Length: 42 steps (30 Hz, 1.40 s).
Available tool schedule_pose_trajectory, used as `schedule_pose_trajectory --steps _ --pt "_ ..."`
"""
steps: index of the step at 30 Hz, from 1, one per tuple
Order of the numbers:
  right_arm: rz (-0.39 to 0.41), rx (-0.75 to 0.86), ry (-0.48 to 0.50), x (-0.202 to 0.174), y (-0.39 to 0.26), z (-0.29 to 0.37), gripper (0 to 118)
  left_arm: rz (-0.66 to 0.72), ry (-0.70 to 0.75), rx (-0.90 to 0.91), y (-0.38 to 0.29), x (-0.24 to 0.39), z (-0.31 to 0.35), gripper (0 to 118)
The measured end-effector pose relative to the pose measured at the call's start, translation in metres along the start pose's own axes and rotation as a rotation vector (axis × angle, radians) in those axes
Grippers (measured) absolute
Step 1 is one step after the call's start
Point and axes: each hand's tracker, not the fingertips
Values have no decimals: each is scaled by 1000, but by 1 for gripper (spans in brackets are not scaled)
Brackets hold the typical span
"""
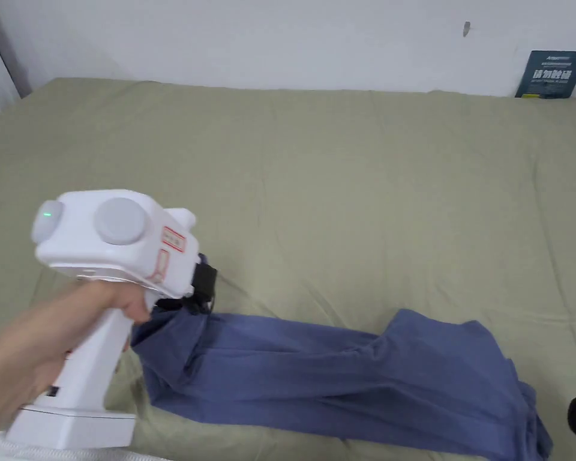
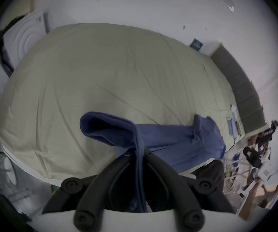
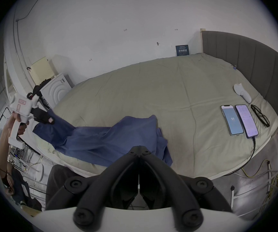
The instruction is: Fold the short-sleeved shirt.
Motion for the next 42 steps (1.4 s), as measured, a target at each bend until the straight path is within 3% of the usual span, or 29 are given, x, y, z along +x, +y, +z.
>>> schedule_pose_trajectory --steps 4,5,6,7,8,9,10,12,16,18,19,20,21,22,24,27,29,32,36,39,42 --pt "-19 -20 21 1 -8 -2 1 -120 111 -32 -5 62 -52 6" --pt "-27 -23 24 2 -8 -3 1 -97 88 -37 -7 76 -68 12" --pt "-36 -26 25 3 -9 -3 1 -94 75 -40 -9 88 -84 39" --pt "-43 -28 26 3 -10 -3 1 -98 46 -35 -11 97 -97 106" --pt "-53 -34 23 3 -10 -3 1 -110 -1 -32 -13 109 -114 115" --pt "-59 -40 23 6 -10 -3 1 -108 -59 -74 -15 114 -129 106" --pt "-61 -42 23 7 -10 -3 1 -121 -124 -88 -21 117 -135 107" --pt "-66 -45 23 7 -10 0 1 -84 -95 -100 -21 127 -126 113" --pt "-57 -47 19 6 -5 -4 1 -49 -135 -101 -13 95 -114 113" --pt "-67 -53 25 13 -4 -13 1 -13 -221 -35 -13 64 -88 104" --pt "-69 -53 28 11 -3 -15 1 12 -272 6 -14 47 -75 75" --pt "-66 -52 36 9 -3 -16 1 55 -240 48 -19 37 -48 20" --pt "-61 -55 44 7 -4 -18 1 86 -171 93 -24 19 -43 0" --pt "-57 -59 51 5 -4 -20 1 107 -86 155 -25 2 -38 0" --pt "-48 -64 66 0 -4 -24 1 37 135 111 -22 -11 -42 0" --pt "-40 -76 89 -5 -7 -28 1 -3 257 24 -27 -9 -76 0" --pt "-40 -79 93 1 -14 -32 1 -65 359 -15 -37 31 -91 0" --pt "-49 -77 101 5 -19 -26 1 -262 489 -90 -49 90 -137 0" --pt "-79 -72 78 17 -22 -18 1 -430 415 42 -72 180 -154 0" --pt "-104 -81 65 27 -24 -15 1 -372 259 45 -63 196 -150 0" --pt "-97 -85 38 27 -23 -14 1 -254 88 58 -45 167 -133 0"
